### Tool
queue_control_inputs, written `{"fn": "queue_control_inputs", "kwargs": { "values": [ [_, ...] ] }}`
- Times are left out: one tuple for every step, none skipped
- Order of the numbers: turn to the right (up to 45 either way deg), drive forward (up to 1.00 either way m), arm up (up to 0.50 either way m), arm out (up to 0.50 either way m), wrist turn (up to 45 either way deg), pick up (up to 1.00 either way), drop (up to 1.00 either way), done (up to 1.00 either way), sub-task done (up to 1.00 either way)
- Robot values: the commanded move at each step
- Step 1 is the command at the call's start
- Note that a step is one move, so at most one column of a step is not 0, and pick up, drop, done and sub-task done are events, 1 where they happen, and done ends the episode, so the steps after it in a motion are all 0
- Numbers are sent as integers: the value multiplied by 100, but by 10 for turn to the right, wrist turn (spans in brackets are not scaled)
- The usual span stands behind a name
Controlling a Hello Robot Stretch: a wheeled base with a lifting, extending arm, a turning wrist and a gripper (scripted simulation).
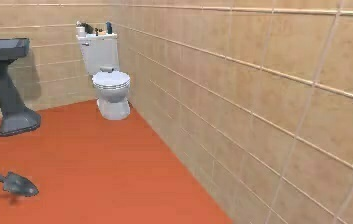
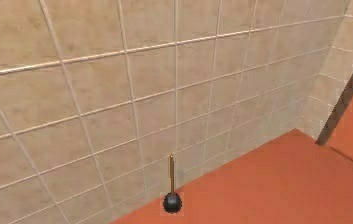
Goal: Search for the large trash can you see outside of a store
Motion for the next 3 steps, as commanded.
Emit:
{"fn": "queue_control_inputs", "kwargs": {
  "values": [
    [450, 0, 0, 0, 0, 0, 0, 0, 0],
    [450, 0, 0, 0, 0, 0, 0, 0, 0],
    [450, 0, 0, 0, 0, 0, 0, 0, 0]
  ]
}}
